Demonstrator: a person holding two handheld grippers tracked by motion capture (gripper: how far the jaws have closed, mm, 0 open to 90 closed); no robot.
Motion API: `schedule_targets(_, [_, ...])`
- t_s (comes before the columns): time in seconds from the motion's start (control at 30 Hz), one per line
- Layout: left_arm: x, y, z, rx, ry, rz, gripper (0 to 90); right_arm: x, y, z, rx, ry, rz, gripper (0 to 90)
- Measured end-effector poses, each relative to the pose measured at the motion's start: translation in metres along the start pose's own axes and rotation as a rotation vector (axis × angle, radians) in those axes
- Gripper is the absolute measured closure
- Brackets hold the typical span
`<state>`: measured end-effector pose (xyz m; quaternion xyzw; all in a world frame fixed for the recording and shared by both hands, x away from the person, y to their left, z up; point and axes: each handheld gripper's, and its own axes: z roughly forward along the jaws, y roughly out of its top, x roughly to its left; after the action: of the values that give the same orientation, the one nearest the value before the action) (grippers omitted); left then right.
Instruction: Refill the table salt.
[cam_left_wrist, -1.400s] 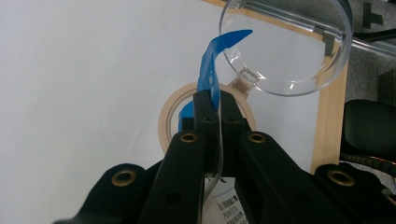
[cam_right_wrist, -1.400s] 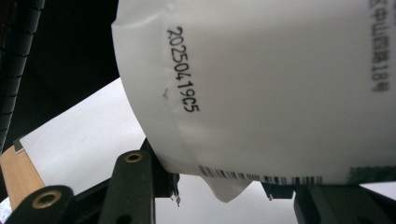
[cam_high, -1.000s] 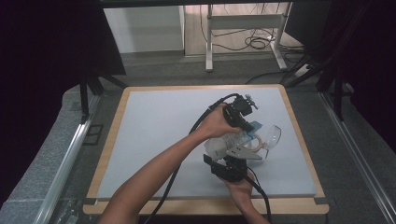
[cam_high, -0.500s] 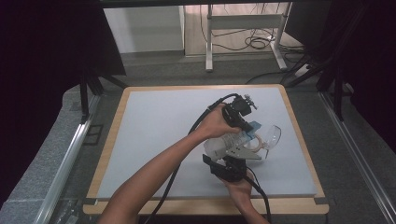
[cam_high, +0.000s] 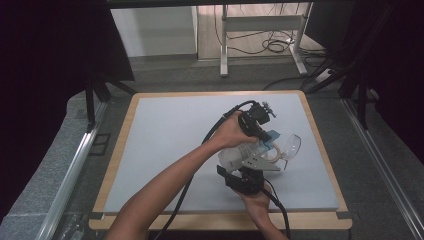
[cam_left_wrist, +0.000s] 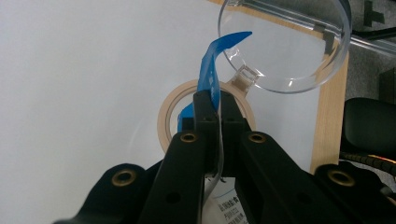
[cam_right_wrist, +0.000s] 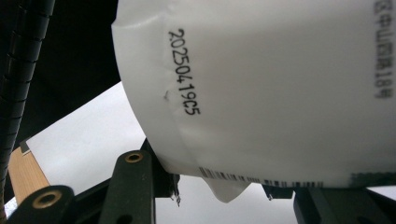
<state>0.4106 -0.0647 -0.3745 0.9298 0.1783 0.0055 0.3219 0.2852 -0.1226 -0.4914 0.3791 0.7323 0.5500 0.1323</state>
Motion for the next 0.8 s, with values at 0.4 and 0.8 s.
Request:
schedule_targets(0.4, [0.0, 0.0002, 0.0004, 0.0, -0.003, 0.004, 90.0, 0.0004, 0.0006, -0.0005, -0.006, 0.003, -0.003, 56.1])
schedule_targets(0.8, [-0.0007, 0.002, 0.0017, 0.003, -0.007, 0.008, 90.0, 0.0004, 0.0022, -0.0019, -0.012, 0.005, -0.002, 56.2])
